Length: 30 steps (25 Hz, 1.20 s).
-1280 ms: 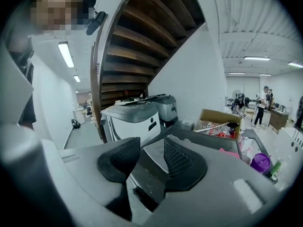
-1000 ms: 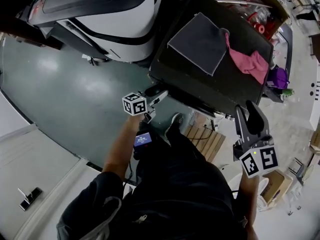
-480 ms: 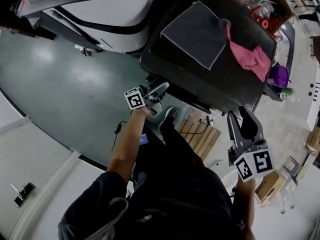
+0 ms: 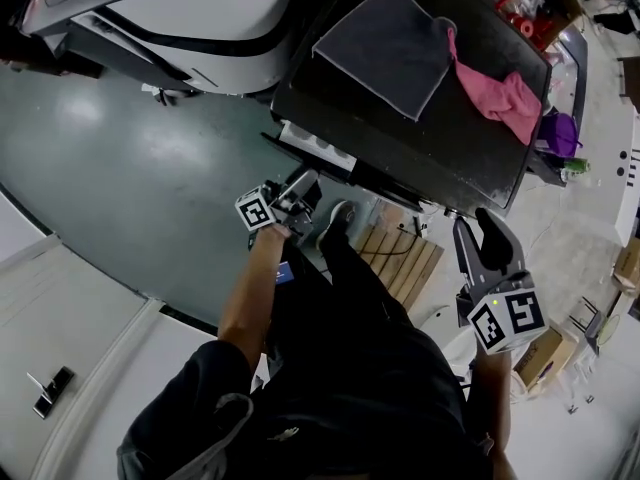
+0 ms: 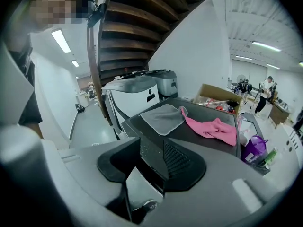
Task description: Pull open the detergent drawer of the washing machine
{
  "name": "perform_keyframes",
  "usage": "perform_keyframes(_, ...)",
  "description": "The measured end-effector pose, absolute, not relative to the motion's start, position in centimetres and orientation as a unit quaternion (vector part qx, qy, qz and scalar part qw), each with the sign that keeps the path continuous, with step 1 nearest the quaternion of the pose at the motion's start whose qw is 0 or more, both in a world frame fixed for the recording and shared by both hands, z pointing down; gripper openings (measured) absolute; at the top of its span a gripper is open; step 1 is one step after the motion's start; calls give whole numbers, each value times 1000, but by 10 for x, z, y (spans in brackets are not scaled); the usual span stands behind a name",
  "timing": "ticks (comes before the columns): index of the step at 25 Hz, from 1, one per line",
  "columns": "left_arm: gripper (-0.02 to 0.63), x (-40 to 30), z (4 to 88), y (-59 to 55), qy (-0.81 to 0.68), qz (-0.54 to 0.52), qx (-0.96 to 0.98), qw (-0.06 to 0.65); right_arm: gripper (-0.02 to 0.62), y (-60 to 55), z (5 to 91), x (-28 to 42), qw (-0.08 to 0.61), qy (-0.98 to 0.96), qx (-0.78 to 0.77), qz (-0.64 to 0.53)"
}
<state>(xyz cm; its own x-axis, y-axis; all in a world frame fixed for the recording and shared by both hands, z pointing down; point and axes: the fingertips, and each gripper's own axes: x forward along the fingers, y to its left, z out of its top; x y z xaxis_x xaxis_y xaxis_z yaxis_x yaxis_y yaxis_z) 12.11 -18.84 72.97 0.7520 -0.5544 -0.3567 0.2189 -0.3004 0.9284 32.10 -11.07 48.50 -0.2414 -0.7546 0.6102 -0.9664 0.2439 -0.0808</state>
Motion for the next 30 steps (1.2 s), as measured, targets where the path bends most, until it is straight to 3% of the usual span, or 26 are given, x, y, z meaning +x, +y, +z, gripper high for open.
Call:
perform_keyframes(8,370,71,728,-116,-100,-249,757,596,144,-128,483,290,216,-767,556,236)
perform_keyframes(17,387,78,727,-106,-57,-149,771,617,143,-137,470,247,194,-778,551,230)
perform_keyframes(23,376,58,744,-86,-48,12,816,576,143,-137,460,230,178,-775,565,222)
perform_keyframes(30,376,-29,712,-116,-96,30,848,520,143,-135,442,204,150,-779,572,209)
